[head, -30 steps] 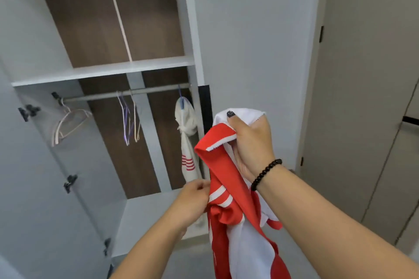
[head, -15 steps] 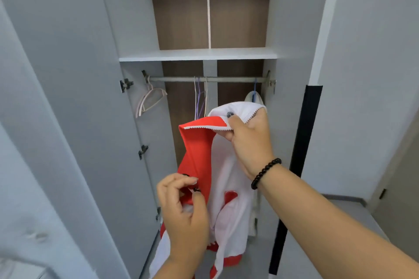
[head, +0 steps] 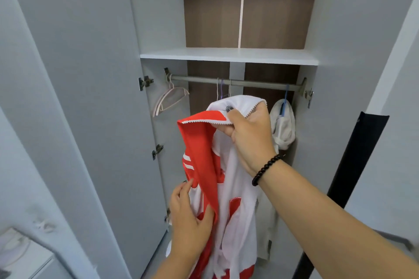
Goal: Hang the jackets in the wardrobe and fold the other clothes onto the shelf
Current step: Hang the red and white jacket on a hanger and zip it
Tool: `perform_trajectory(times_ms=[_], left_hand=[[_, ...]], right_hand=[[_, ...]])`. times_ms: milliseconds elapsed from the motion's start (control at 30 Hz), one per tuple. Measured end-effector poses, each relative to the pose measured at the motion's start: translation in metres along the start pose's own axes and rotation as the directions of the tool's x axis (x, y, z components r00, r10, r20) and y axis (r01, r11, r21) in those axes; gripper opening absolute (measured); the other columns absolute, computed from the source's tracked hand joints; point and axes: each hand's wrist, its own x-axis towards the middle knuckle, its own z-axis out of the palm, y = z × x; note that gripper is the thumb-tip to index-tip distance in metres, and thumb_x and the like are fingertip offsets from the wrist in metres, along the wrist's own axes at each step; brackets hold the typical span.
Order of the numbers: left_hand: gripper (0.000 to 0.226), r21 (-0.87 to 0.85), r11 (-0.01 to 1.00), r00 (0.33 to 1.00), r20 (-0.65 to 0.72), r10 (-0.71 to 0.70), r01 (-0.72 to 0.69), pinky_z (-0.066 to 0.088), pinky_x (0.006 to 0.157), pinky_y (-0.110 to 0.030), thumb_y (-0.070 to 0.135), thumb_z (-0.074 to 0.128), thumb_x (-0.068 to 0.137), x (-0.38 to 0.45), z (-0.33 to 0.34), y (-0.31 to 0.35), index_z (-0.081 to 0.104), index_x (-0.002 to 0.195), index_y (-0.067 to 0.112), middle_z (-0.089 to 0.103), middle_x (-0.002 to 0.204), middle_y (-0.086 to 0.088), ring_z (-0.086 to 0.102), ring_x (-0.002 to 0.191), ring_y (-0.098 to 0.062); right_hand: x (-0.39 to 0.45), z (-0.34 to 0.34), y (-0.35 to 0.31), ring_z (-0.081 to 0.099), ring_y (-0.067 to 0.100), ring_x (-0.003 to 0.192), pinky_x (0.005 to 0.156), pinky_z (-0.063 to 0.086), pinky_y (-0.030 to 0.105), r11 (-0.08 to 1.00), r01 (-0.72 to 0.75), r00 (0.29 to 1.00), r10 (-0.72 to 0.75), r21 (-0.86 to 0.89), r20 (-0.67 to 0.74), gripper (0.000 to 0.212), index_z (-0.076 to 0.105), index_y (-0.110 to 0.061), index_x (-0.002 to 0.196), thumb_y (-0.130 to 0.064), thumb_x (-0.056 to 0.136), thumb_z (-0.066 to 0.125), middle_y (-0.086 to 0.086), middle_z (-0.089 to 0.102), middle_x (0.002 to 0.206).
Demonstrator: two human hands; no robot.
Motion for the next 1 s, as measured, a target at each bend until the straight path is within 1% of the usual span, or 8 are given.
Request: perform_trajectory(times_ms=[167,333,467,567,633,733,900,1000], left_hand=[[0.084,-0.225,0.974,0.978,0.206,0.034,0.014,0.031,0.112,-0.039,0.060,0.056,0.086,-0.006,0.035,-0.008,0.013,0.153,0.035,0.023,0.157,0.018,0.027,0.144,-0.009],[0.085,-0.262,0.964,0.956,0.291,0.043,0.036,0.027,0.111,-0.013,0.061,0.062,0.085,-0.015,0.076,-0.002,0.015,0.153,0.040,0.025,0.157,0.023,0.024,0.144,0.001],[0.038,-0.245,0.951,0.959,0.254,-0.125,0.189,0.048,0.092,-0.016,0.072,0.039,0.087,-0.003,0.090,0.006,0.056,0.119,0.061,0.065,0.118,0.025,0.062,0.109,0.001],[0.056,-0.285,0.906,0.947,0.165,-0.276,0.314,0.045,0.060,-0.011,0.065,0.036,0.084,0.022,0.089,0.007,0.071,0.074,0.023,0.064,0.062,0.015,0.056,0.061,-0.003],[0.056,-0.278,0.900,0.941,0.148,-0.304,0.335,0.039,0.053,-0.015,0.060,0.034,0.086,0.040,0.086,0.014,0.061,0.067,0.015,0.053,0.056,0.013,0.047,0.057,-0.007],[0.048,-0.349,0.844,0.913,0.172,-0.370,0.407,0.046,0.058,-0.016,0.051,0.038,0.098,0.071,0.080,0.029,0.067,0.074,0.022,0.070,0.069,0.011,0.062,0.064,-0.006],[0.048,-0.418,0.801,0.900,0.268,-0.343,0.429,0.053,0.061,-0.022,0.046,0.046,0.099,0.133,0.062,0.064,0.070,0.082,0.008,0.074,0.079,-0.006,0.066,0.070,-0.016],[0.039,-0.425,0.814,0.910,0.303,-0.285,0.396,0.047,0.069,-0.032,0.042,0.047,0.099,0.165,0.051,0.085,0.063,0.081,0.012,0.063,0.078,-0.013,0.058,0.072,-0.022]], right_hand=[[0.027,-0.019,-0.004,0.072,0.021,0.076,0.066,0.058,0.032,0.991,0.043,0.999,-0.043,0.126,-0.004,0.020,0.041,-0.009,0.096,0.008,0.090,0.050,0.032,0.051,0.120],[0.043,-0.032,0.003,0.070,0.032,0.089,0.068,0.058,0.036,0.988,0.074,0.996,-0.068,0.133,-0.049,0.023,0.041,-0.008,0.099,0.009,0.087,0.051,0.032,0.049,0.120],[0.059,-0.058,0.004,0.068,0.034,0.092,0.072,0.060,0.045,0.997,0.070,0.983,-0.068,0.006,-0.168,0.028,0.045,-0.006,0.108,-0.001,0.084,0.057,0.025,0.056,0.113],[0.067,-0.083,0.005,0.066,0.027,0.098,0.081,0.058,0.048,0.988,0.048,0.963,-0.084,-0.144,-0.257,0.030,0.047,-0.010,0.113,-0.009,0.086,0.060,0.015,0.060,0.111],[0.066,-0.096,0.006,0.067,0.022,0.096,0.080,0.058,0.044,0.977,0.060,0.956,-0.115,-0.203,-0.271,0.026,0.051,-0.012,0.111,-0.009,0.086,0.061,0.011,0.062,0.109],[0.061,-0.110,0.011,0.068,0.023,0.090,0.078,0.059,0.043,0.940,0.120,0.961,-0.191,-0.319,-0.202,0.019,0.064,-0.008,0.100,0.000,0.084,0.058,0.013,0.068,0.099],[0.049,-0.116,0.032,0.060,0.002,0.057,0.056,0.049,0.015,0.945,-0.102,0.992,0.075,-0.310,-0.097,0.028,0.055,-0.005,0.099,0.010,0.078,0.064,0.008,0.062,0.085],[0.050,-0.117,0.044,0.060,-0.005,0.060,0.052,0.047,0.007,0.677,-0.261,0.927,0.374,-0.689,0.016,0.030,0.059,-0.010,0.099,-0.014,0.075,0.076,0.000,0.060,0.088]])
